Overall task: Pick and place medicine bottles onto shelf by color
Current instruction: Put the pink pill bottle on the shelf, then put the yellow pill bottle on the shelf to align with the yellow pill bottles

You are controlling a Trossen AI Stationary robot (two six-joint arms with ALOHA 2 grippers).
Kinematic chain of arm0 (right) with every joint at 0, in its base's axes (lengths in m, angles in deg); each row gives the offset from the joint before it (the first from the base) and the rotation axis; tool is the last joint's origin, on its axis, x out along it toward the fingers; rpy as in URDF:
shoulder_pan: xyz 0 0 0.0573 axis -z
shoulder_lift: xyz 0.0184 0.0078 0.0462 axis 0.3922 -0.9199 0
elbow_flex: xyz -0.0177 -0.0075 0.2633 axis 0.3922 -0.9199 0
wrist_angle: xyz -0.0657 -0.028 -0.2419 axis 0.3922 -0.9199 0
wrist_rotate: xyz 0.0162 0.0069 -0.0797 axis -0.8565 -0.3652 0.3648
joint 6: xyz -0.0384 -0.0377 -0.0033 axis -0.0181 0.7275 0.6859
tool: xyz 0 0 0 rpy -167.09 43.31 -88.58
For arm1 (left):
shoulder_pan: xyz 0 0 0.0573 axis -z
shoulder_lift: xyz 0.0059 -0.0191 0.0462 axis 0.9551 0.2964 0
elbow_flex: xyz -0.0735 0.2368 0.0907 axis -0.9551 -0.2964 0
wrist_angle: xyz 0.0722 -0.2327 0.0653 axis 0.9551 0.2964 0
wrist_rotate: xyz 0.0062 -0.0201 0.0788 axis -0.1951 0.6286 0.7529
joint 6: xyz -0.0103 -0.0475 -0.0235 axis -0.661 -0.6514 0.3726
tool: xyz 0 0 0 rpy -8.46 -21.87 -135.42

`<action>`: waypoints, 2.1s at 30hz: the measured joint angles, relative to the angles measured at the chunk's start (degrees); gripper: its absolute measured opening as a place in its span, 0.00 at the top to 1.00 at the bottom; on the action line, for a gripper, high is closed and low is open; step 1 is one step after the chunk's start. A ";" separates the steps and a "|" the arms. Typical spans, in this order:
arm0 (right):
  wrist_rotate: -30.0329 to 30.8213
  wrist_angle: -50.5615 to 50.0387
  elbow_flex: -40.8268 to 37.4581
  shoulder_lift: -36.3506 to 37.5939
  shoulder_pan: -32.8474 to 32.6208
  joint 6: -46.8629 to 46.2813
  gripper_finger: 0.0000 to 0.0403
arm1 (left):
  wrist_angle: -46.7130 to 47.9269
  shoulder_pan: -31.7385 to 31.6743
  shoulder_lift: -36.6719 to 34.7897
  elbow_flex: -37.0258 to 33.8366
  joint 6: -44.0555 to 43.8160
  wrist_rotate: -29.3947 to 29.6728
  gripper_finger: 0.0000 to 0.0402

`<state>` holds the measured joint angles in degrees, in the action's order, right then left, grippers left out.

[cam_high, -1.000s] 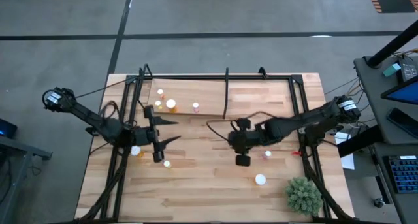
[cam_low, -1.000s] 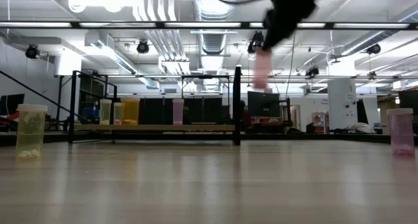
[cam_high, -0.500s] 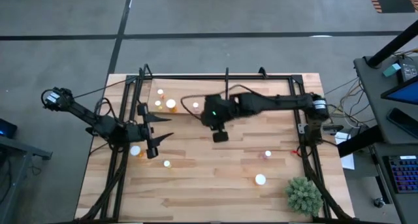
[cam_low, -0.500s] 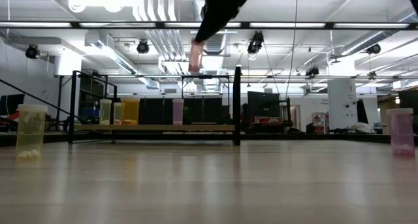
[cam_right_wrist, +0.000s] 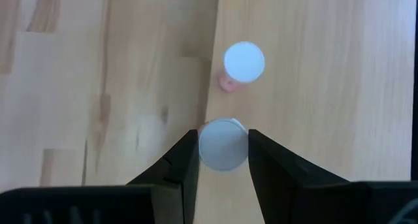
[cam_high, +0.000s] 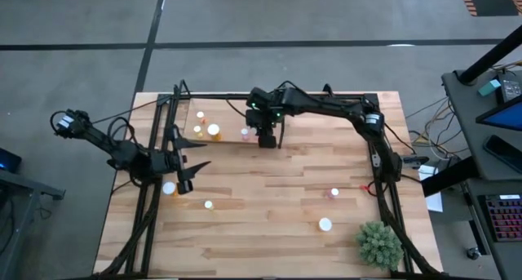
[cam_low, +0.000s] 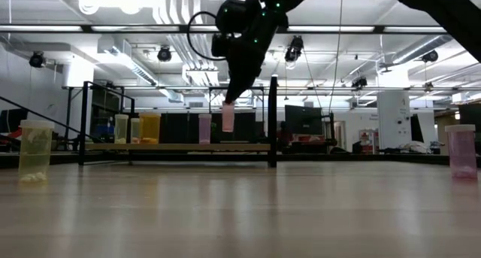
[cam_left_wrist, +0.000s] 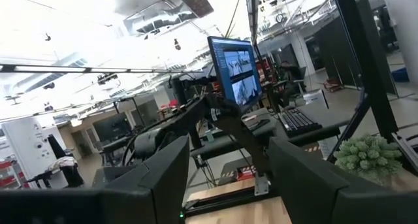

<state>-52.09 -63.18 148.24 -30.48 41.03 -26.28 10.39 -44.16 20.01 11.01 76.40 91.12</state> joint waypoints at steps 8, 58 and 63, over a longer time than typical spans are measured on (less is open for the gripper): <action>0.04 0.16 -0.43 -0.52 0.48 0.98 0.74 | 0.04 0.00 -1.08 0.00 0.70 0.00 0.51; 0.74 5.38 -15.18 21.73 -12.83 -7.23 0.67 | 0.00 0.00 0.04 0.07 1.28 -0.68 0.51; 7.97 21.34 -33.26 33.03 -19.61 -12.90 0.70 | -0.01 0.00 0.64 0.07 1.27 -0.79 0.51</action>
<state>-44.12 -41.84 114.98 2.55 21.41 -39.18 10.38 -44.16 20.65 11.07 77.67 90.33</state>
